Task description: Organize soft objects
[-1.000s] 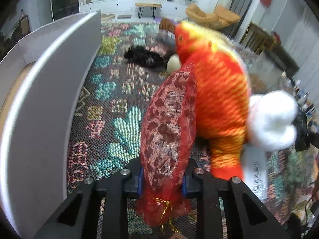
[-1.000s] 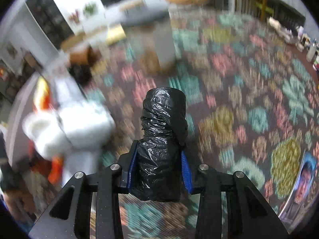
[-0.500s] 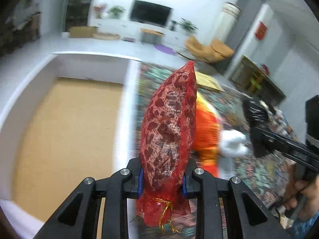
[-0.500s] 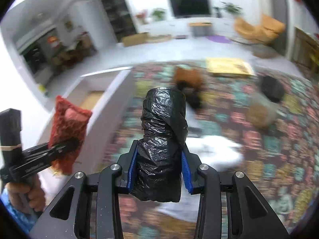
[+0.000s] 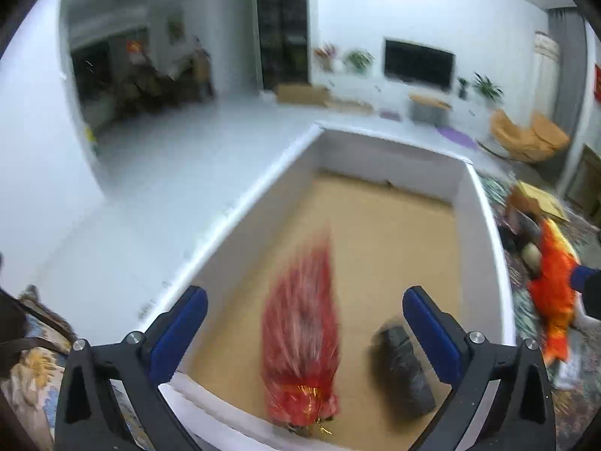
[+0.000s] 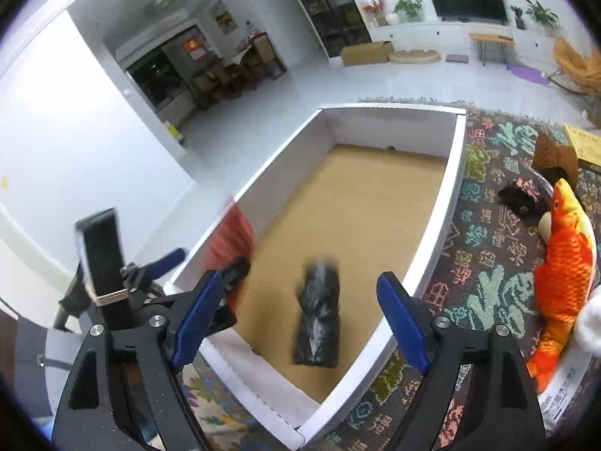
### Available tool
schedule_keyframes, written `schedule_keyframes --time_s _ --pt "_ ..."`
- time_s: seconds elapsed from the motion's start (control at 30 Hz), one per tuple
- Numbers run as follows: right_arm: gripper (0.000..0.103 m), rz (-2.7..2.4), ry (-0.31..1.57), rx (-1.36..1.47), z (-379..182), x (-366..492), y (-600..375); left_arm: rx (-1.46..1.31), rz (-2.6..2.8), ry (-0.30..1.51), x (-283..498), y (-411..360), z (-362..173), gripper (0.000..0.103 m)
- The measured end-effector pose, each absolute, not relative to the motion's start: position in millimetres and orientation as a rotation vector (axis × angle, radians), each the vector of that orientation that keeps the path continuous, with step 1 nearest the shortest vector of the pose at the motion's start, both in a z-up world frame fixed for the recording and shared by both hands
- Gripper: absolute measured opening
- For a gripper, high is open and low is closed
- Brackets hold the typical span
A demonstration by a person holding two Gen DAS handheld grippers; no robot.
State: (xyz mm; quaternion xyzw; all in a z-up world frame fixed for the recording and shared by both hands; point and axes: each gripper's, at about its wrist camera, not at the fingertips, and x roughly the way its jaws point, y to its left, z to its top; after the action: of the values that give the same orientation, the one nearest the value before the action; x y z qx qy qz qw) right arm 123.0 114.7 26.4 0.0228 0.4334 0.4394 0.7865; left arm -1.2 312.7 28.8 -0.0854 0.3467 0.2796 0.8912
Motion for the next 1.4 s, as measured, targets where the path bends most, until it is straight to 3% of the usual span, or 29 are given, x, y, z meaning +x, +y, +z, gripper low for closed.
schedule_keyframes --time_s 0.47,0.73,1.0,1.4 --pt "0.086 0.611 0.901 0.060 2.5 114.1 7.5 -0.078 0.451 0.728 22.1 253.1 36.6 0.103" --pt "0.086 0.171 0.845 0.187 -46.3 109.8 -134.3 -0.132 0.134 0.724 19.3 169.4 40.4 0.103" --pt "0.086 -0.168 0.865 0.100 -100.4 125.2 -198.3 -0.088 -0.077 0.925 63.5 59.7 -48.8 0.103" --pt "0.091 -0.222 0.925 0.115 -123.8 145.6 -214.3 -0.099 0.064 0.958 140.7 78.7 -114.2 0.103"
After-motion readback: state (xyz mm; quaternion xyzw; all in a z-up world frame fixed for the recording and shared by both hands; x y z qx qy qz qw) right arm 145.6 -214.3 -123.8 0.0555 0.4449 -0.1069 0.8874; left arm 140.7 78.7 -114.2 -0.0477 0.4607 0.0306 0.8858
